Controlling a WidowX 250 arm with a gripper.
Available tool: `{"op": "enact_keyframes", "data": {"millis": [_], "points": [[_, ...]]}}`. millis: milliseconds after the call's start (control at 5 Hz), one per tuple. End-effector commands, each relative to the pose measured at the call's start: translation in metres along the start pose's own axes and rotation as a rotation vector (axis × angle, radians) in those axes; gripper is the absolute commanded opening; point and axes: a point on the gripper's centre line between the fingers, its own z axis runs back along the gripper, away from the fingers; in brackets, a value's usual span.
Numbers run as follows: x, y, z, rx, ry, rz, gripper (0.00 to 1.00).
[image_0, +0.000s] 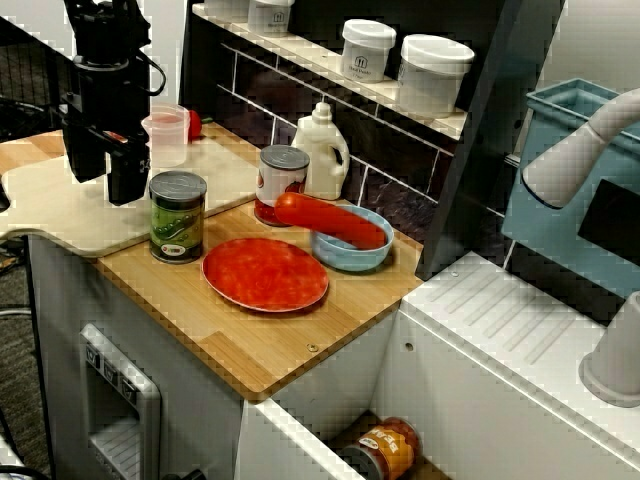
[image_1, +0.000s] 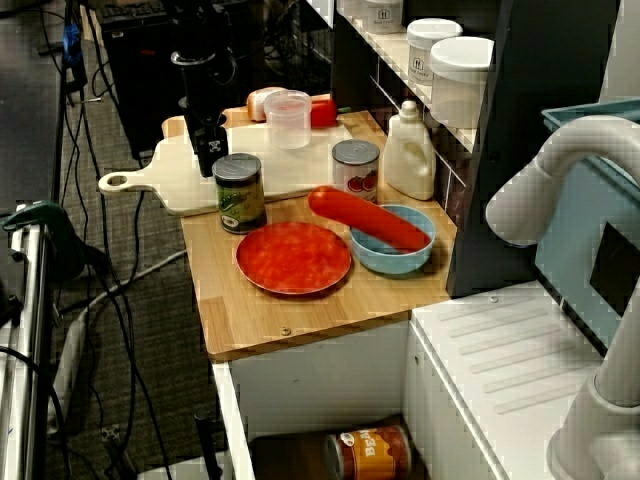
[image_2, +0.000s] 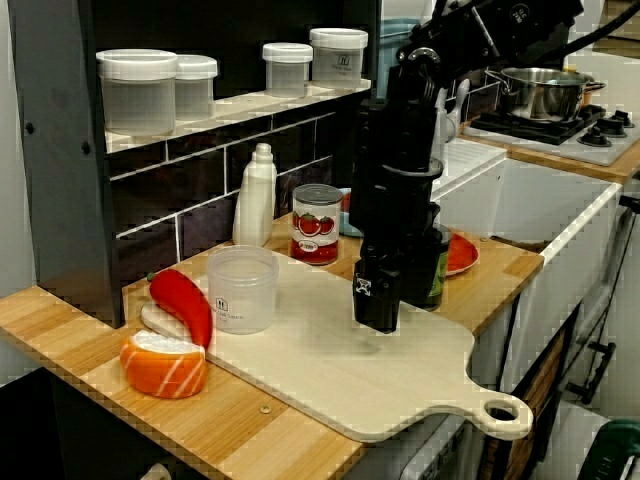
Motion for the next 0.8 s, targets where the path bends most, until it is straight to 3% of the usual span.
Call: {"op": "enact_keyframes", "data": {"millis": [0, 600], "points": [[0.007, 0.003, 0.016, 0.003, -0.039, -0.013, 1.0], [0.023, 0.006, 0.03, -0.017, -0.045, -0.026, 1.0]]}}
